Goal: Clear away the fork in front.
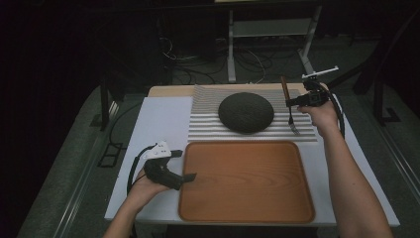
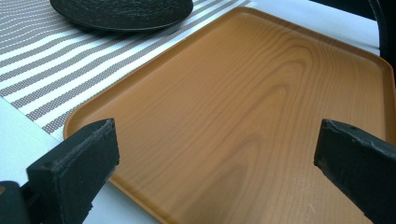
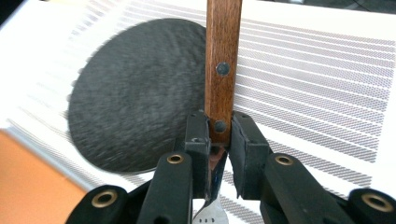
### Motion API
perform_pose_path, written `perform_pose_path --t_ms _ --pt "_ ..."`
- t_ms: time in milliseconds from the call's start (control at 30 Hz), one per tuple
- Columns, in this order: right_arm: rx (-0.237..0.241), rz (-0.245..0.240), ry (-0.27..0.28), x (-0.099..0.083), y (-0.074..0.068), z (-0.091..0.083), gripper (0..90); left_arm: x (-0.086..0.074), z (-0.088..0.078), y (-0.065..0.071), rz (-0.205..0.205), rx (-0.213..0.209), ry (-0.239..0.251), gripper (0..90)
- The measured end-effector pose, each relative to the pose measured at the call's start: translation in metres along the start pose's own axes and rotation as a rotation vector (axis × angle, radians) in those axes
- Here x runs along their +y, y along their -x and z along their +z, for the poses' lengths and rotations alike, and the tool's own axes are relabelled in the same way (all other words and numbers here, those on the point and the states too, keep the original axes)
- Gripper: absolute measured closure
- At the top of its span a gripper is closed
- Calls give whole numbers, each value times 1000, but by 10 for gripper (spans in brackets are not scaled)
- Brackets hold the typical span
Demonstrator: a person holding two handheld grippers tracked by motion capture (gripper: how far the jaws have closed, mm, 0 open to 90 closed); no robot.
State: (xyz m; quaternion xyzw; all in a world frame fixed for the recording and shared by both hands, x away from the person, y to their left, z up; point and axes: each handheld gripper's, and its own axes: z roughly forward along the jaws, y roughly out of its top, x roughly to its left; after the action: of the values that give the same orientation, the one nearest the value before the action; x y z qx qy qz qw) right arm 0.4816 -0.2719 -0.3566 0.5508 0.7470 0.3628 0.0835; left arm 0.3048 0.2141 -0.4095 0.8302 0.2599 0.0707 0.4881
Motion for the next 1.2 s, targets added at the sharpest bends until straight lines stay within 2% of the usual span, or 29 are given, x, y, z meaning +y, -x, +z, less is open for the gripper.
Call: perform_pose_path --t_ms 133,267,300,400,467,500,667,767,800,900,1133,1200 --pt "42 -35 37 -11 -10 -13 772 0 0 0 3 1 4 0" --pt "63 -72 56 -20 -20 -20 771 0 0 0 5 1 7 0" --pt "83 -93 73 -28 -26 -25 772 0 0 1 5 3 10 0" --pt "121 -106 101 -40 -33 -30 772 1 0 1 7 3 13 0" --pt "135 -108 109 -42 -35 -31 772 1 0 1 7 4 15 0" --pt "166 -116 123 -50 -40 -34 771 1 1 1 7 4 17 0" --pt "195 -162 138 -61 -53 -36 771 1 1 2 11 4 21 0" --pt "245 -217 160 -72 -69 -40 771 1 1 2 11 7 22 0" --pt "245 -217 160 -72 -69 -40 771 1 1 2 11 7 22 0" --pt "289 -253 174 -83 -82 -43 771 0 1 2 13 8 19 0" --pt "324 -291 185 -100 -95 -44 771 1 2 4 15 8 18 0" --pt "339 -305 183 -111 -101 -43 771 1 3 5 18 11 16 0"
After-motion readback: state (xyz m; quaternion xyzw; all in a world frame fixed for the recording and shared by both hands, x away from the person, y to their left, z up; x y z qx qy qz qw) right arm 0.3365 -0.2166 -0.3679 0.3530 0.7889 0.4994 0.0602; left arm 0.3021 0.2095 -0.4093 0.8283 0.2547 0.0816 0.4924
